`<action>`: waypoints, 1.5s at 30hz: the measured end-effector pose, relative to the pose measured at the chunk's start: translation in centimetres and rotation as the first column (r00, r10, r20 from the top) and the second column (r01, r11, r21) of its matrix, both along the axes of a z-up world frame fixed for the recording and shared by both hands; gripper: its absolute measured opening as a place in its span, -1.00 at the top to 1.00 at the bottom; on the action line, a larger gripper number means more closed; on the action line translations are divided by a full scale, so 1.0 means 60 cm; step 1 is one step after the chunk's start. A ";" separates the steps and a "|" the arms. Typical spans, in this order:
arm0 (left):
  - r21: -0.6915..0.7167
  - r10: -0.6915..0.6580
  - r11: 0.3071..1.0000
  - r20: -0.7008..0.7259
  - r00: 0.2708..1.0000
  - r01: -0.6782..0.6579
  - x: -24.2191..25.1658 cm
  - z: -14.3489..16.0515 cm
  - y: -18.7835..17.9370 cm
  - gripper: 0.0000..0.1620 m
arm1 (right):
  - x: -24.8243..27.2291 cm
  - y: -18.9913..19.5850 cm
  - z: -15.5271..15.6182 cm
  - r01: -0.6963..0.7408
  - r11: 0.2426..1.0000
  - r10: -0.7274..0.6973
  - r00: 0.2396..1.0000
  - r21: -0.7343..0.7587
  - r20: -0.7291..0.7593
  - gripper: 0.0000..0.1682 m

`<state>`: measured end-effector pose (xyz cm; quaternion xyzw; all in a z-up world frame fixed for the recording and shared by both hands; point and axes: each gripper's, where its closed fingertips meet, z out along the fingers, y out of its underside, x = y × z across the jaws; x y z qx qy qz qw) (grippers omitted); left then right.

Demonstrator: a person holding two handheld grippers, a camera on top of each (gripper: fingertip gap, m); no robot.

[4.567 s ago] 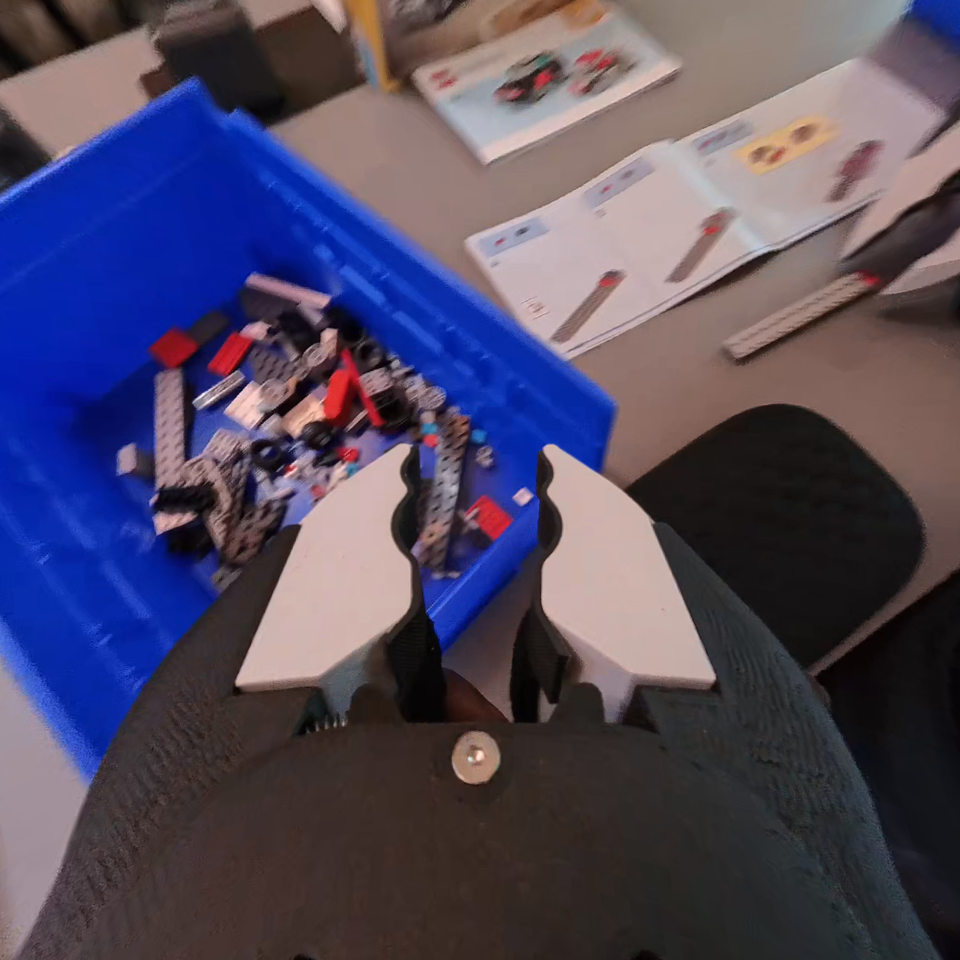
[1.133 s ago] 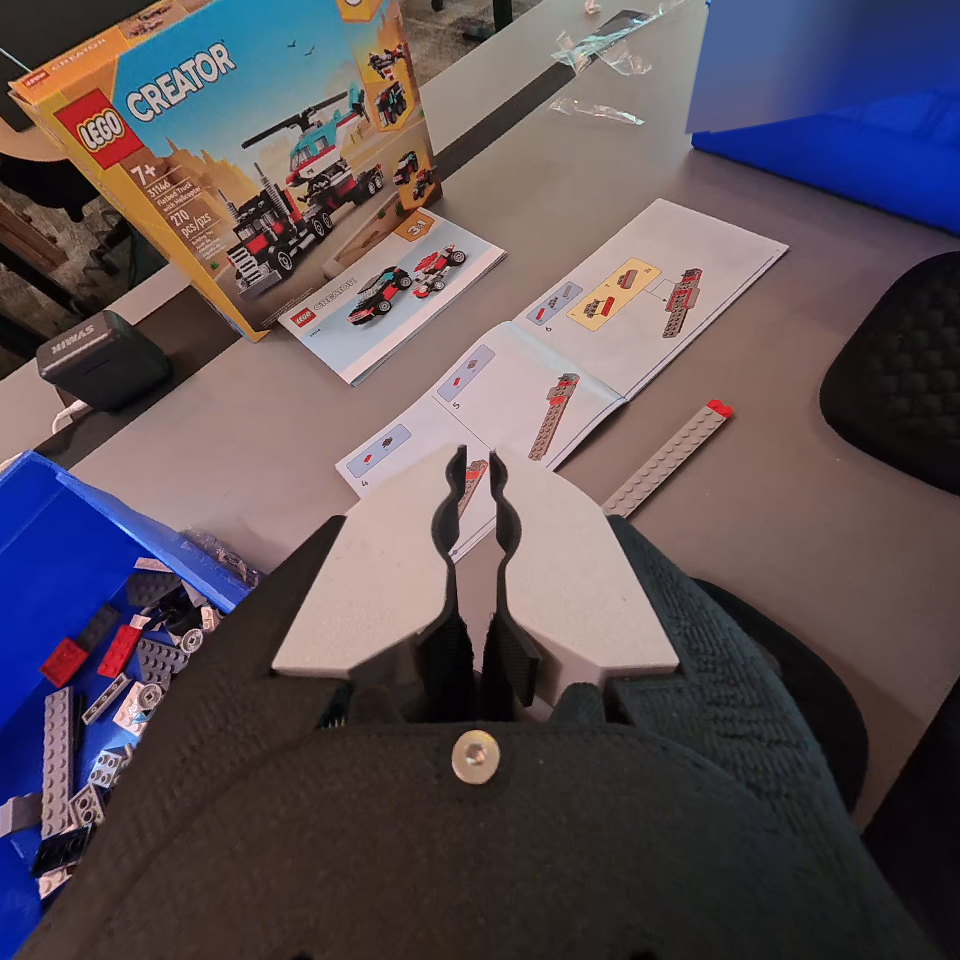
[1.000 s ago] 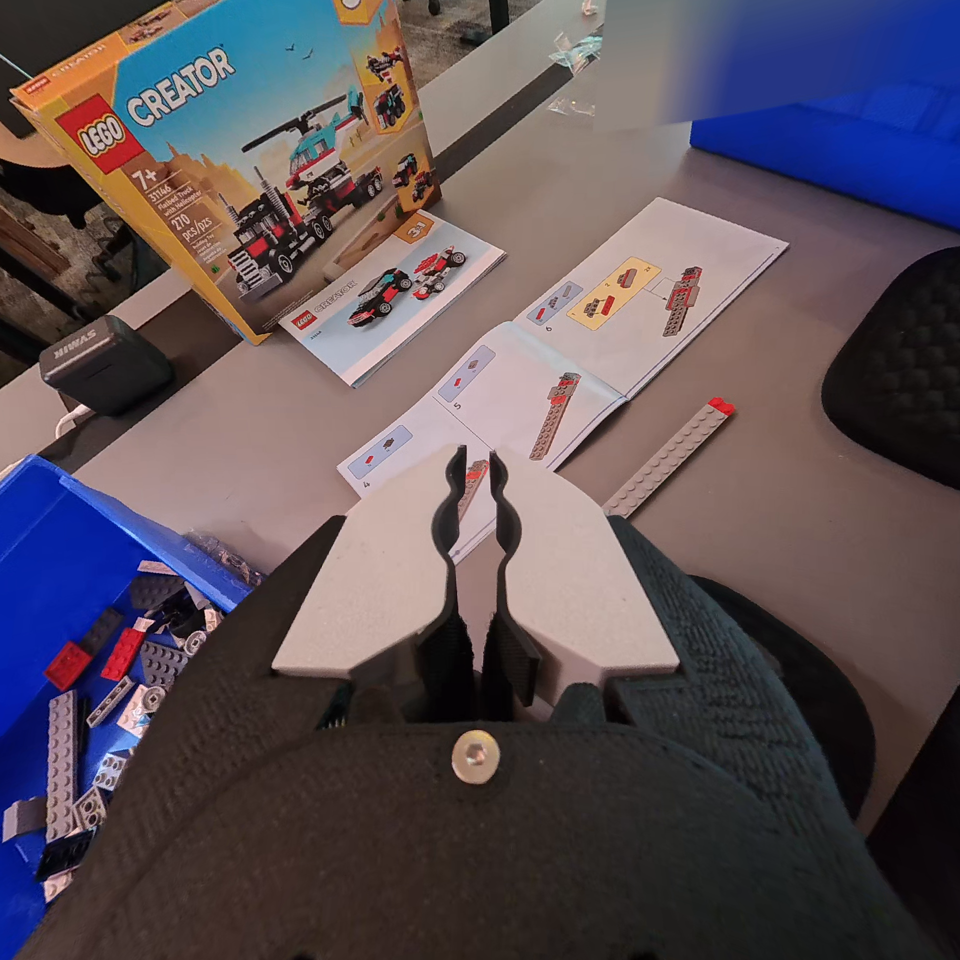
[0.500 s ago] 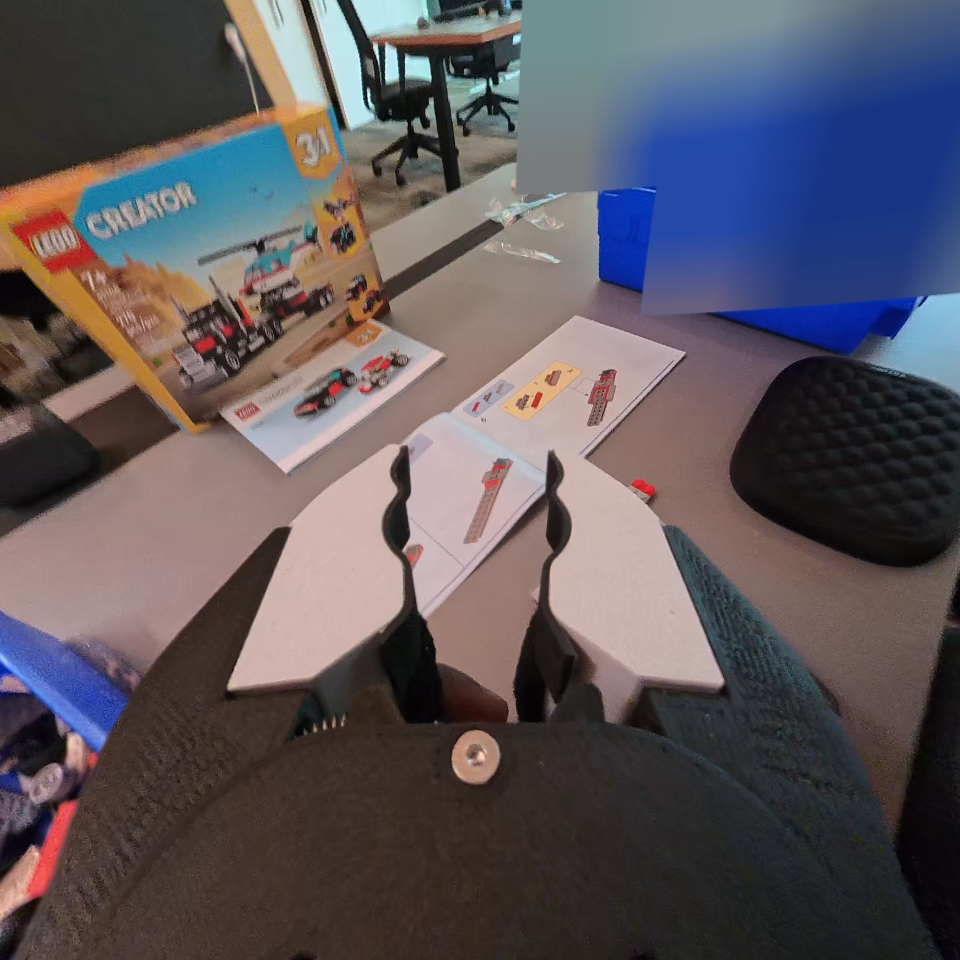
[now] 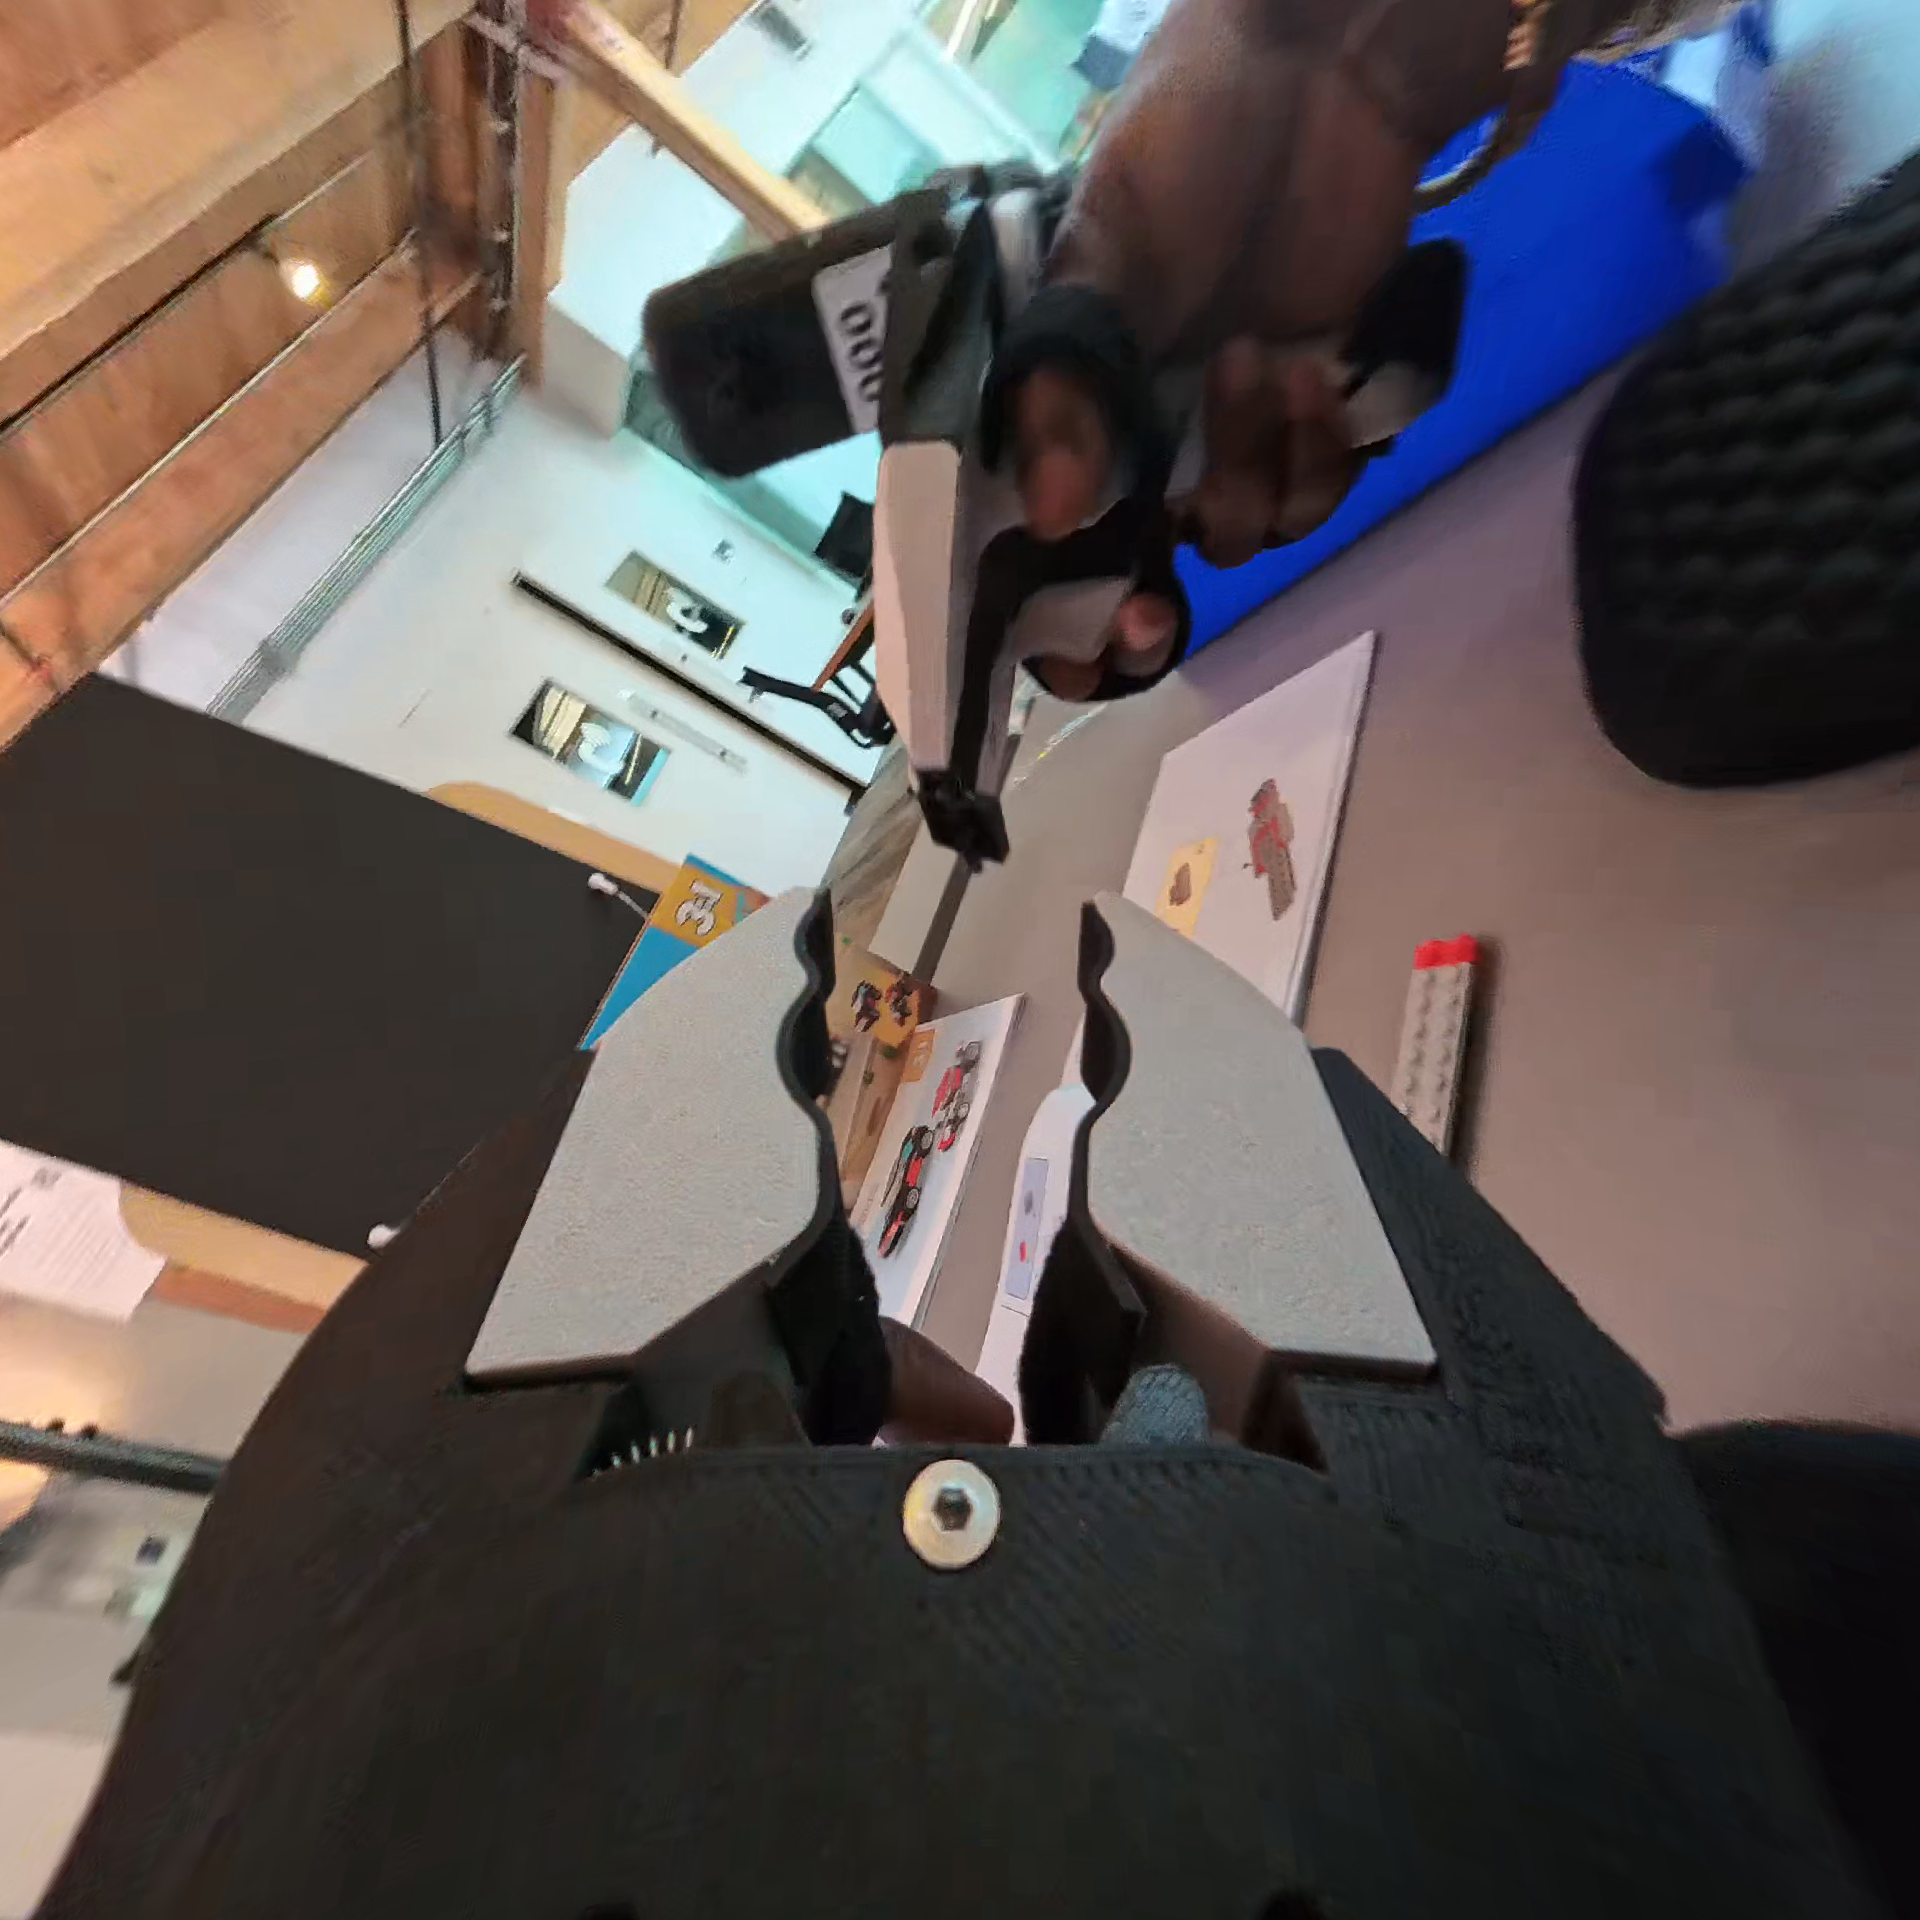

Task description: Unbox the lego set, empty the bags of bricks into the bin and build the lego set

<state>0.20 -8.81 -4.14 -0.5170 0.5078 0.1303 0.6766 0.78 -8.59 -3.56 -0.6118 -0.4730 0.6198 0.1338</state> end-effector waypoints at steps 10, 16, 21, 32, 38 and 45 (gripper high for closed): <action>-0.037 -0.079 0.996 -0.035 0.996 0.078 0.007 -0.020 -0.020 0.61 | -0.021 -0.043 -0.022 -0.130 0.991 0.128 0.986 0.012 0.107 0.75; -0.146 -0.082 0.982 0.253 0.964 0.122 0.001 -0.001 -0.017 0.79 | -0.028 -0.045 0.002 -0.122 0.984 0.125 0.992 0.126 -0.013 0.64; -0.296 -0.036 0.634 0.911 0.410 0.714 0.000 0.041 -0.053 0.80 | -0.024 -0.056 0.038 0.005 0.657 0.243 0.945 0.754 -0.218 0.51; -0.169 0.154 0.196 0.978 0.140 0.966 0.016 0.036 -0.095 0.80 | -0.023 -0.105 0.012 -0.130 0.213 0.548 0.836 0.968 -0.009 0.56; -0.196 0.159 0.143 0.972 0.173 0.970 0.023 0.032 -0.101 0.80 | -0.019 -0.113 0.008 -0.169 0.200 0.583 0.812 0.965 0.021 0.65; -0.240 0.149 0.122 0.964 0.222 0.963 0.035 0.024 -0.103 0.79 | -0.008 -0.114 0.000 -0.170 0.226 0.550 0.835 0.959 0.018 0.66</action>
